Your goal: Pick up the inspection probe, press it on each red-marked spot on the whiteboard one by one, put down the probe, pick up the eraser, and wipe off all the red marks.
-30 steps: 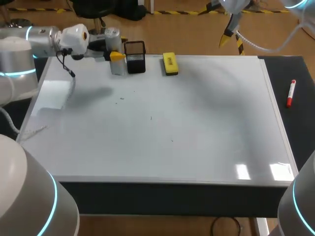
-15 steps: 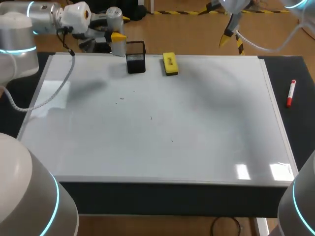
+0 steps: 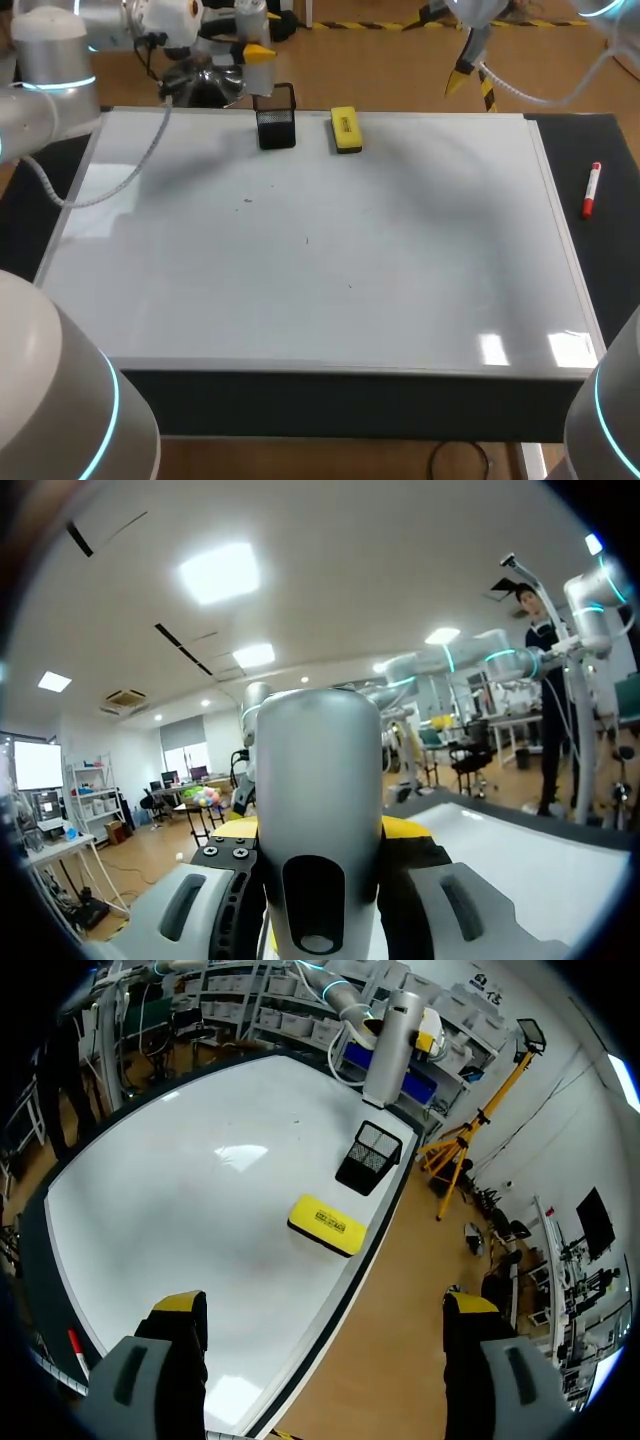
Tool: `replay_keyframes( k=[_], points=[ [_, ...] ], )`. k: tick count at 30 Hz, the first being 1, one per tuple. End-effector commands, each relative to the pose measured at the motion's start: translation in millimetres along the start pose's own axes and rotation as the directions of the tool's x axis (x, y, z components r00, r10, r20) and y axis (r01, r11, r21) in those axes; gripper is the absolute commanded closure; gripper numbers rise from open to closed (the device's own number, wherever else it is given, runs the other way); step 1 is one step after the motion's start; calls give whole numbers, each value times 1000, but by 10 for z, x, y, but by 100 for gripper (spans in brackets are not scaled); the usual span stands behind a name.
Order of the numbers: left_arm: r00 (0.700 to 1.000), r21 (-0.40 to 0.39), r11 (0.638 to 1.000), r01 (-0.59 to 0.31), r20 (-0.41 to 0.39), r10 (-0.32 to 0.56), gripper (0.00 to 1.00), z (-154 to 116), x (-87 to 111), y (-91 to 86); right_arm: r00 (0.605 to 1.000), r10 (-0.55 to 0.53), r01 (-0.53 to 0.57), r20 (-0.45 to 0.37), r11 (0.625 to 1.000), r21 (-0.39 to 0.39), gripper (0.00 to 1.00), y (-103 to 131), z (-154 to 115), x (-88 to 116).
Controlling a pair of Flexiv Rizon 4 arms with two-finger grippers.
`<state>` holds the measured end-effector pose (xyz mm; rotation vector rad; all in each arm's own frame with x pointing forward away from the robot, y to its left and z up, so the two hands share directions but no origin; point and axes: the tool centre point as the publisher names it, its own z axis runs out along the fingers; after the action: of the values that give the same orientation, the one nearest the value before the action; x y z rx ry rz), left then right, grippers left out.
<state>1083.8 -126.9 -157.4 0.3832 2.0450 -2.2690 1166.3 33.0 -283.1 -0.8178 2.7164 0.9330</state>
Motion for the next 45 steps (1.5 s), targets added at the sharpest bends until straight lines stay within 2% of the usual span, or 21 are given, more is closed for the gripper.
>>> replay_keyframes(
  k=[1,11,24,34,45],
  points=[
    [1000,1,1000,7,-4,-7,100,79,-121,78,1000,-1,1,-5,1000,3,0,0,-10,-10],
    [997,8,999,53,48,-53,100,120,-257,262,1000,-1,1,-5,1000,3,0,0,-10,-10],
    [993,27,995,92,66,-93,100,142,-396,430,1000,-1,1,-5,1000,3,0,0,-10,-10],
    [990,10,994,110,92,-110,100,95,-526,569,1000,-1,1,-5,1000,3,0,0,-10,-10],
    [982,30,989,146,116,-148,100,30,-500,711,1000,-1,1,-5,1000,3,0,0,-10,-10]
  ],
)
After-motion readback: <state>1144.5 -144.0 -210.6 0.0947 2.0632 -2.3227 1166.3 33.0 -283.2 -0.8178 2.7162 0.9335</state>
